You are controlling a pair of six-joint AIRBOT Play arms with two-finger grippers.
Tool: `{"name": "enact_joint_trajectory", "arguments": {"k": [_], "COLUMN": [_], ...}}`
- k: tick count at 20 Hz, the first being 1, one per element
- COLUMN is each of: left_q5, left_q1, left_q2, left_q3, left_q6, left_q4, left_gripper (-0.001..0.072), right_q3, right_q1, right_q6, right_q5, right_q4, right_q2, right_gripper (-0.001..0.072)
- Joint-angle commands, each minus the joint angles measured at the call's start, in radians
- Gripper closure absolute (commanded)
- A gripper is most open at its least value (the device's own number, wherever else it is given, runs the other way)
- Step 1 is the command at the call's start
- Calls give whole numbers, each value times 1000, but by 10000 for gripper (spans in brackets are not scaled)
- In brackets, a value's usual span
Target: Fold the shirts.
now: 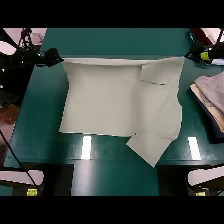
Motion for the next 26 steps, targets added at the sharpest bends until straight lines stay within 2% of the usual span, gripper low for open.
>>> {"name": "enact_joint_trajectory", "arguments": {"k": [1, 4, 8, 13, 14, 16, 17, 18, 19, 21, 22, 23, 26], "left_q5": [-31, -75, -57, -42, -52, -85, -117, -164, -238, -369, -410, -444, -518], "left_q1": [-1, 0, 0, 0, 0, 0, 6, 19, 41, 108, 145, 184, 269], "left_q2": [-15, -15, -31, -42, -42, -41, -41, -39, -34, 8, 42, 79, 203], "left_q3": [-11, -91, -212, -238, -238, -237, -227, -211, -184, -155, -156, -163, -282], "left_q6": [69, 90, 90, 84, 69, 52, 51, 51, 52, 56, 56, 56, 67], "left_q4": [16, 44, 102, 102, 102, 103, 108, 108, 109, 111, 115, 127, 156], "left_gripper": [681, 681, 681, 680, 657, 117, 99, 103, 103, 103, 103, 103, 103], "right_q3": [-44, -207, -435, -611, -630, -644, -636, -615, -581, -531, -523, -525, -577], "right_q1": [2, 12, 65, 111, 111, 111, 106, 96, 80, 39, 14, -14, -87], "right_q6": [-21, -22, 3, 16, 24, 30, 30, 30, 28, -47, -80, -86, -86], "right_q5": [-4, 11, -23, -104, -108, -84, -59, -15, 56, 192, 239, 275, 343], "right_q4": [-5, -37, -211, -208, -209, -202, -203, -202, -202, -202, -201, -201, -200], "right_q2": [-10, 32, 154, 224, 228, 230, 231, 231, 234, 269, 299, 339, 463], "right_gripper": [702, 702, 702, 698, 698, 693, 664, 533, 449, 445, 421, 309, 303]}}
